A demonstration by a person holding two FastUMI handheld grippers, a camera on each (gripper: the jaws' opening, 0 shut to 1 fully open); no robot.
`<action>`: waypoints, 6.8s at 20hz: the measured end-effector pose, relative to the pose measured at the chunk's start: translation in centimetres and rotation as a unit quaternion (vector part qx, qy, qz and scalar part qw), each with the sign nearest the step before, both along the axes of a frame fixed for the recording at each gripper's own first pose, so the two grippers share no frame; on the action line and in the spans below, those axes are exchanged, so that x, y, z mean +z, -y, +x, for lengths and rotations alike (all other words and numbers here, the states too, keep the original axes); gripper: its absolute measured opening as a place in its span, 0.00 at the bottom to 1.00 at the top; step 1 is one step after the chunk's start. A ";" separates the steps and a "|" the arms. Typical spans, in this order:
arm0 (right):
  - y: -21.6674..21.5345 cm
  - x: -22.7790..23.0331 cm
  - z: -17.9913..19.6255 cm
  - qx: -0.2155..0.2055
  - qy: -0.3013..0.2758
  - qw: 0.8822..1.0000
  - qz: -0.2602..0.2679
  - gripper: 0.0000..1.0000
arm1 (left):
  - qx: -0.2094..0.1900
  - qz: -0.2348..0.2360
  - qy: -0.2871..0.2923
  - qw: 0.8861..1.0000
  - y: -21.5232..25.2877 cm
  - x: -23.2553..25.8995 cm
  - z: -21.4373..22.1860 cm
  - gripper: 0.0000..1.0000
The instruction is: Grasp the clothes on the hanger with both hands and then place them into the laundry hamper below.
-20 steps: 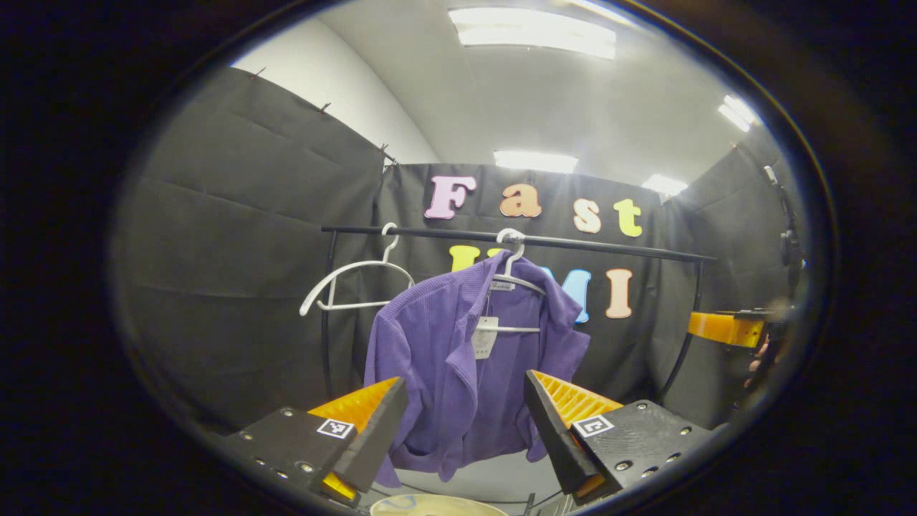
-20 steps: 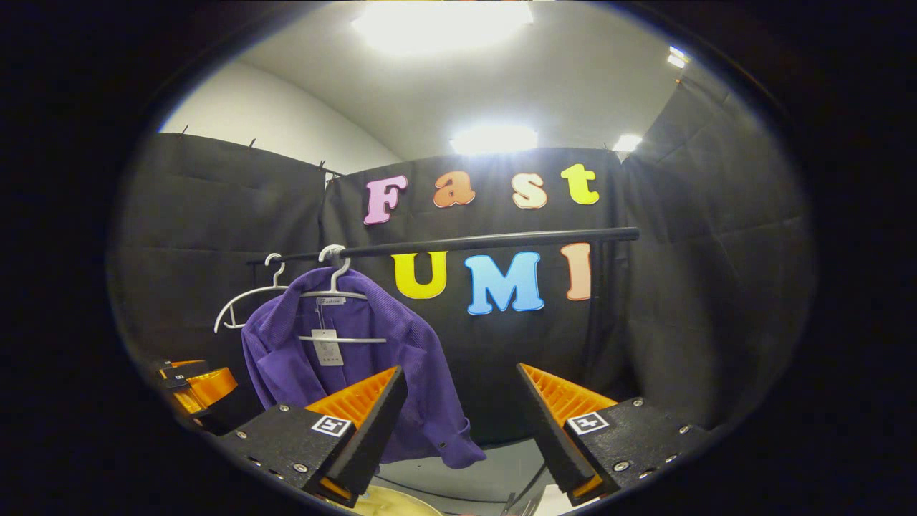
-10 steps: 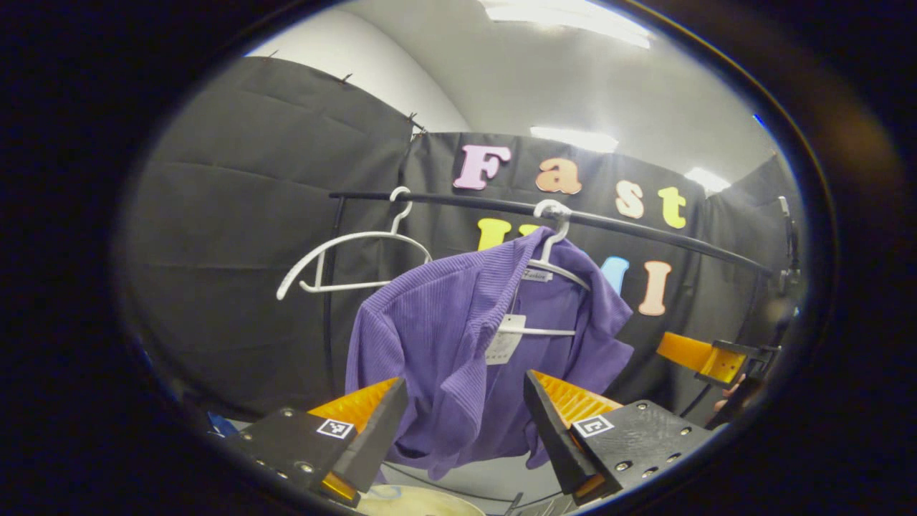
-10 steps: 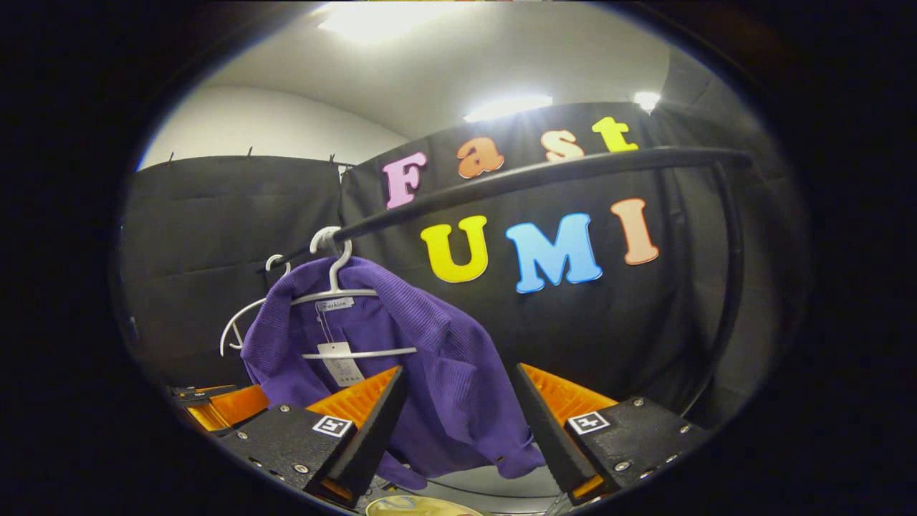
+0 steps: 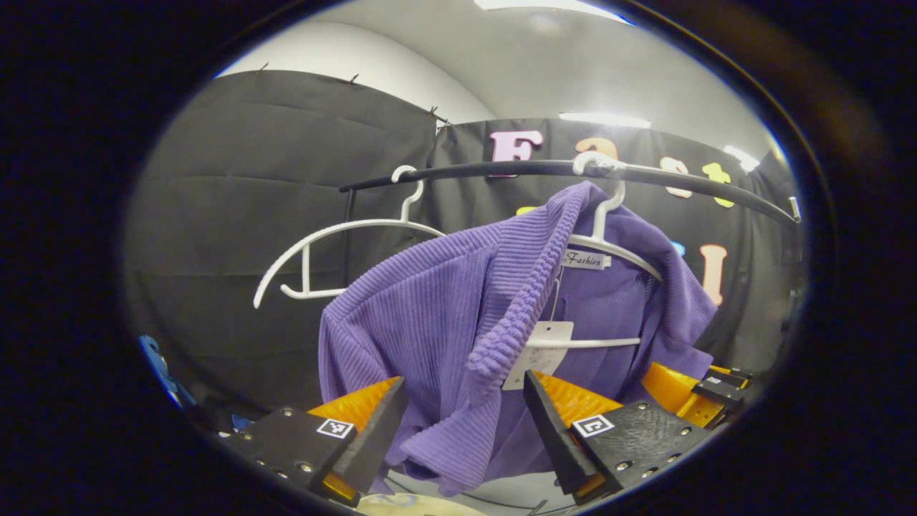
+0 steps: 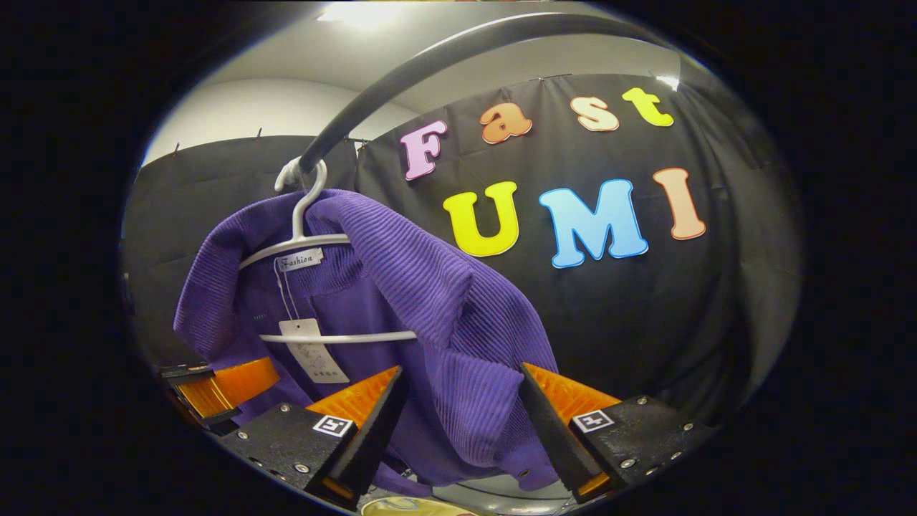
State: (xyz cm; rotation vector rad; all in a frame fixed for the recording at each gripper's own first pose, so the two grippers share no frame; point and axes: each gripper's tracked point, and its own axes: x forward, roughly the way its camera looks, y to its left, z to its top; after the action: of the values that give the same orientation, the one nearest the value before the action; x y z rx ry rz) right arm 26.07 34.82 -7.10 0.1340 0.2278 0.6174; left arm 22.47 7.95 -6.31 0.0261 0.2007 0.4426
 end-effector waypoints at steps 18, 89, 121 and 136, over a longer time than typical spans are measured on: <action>-0.1 0.4 1.9 0.027 -0.007 0.999 0.037 0.00 | -0.044 -0.002 0.051 0.998 1.6 3.5 -2.7 0.05; 2.5 7.2 -2.5 -0.111 0.134 0.984 -0.044 0.02 | -0.231 -0.041 -0.054 0.971 -18.1 8.7 -1.5 0.05; 17.5 -3.0 6.2 -0.154 0.051 0.985 -0.065 0.02 | -0.121 -0.152 -0.005 0.981 2.2 -3.0 0.8 0.05; 16.8 -8.2 -9.6 -0.108 -0.024 0.984 -0.138 0.02 | -0.129 -0.158 -0.058 0.977 -2.6 -7.2 -13.6 0.11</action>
State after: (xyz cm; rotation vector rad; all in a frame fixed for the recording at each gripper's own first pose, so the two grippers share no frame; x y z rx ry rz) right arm 16.50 18.01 -15.28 -0.0939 0.3377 0.3612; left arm 8.91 10.60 -13.53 -0.2330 0.3763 0.1472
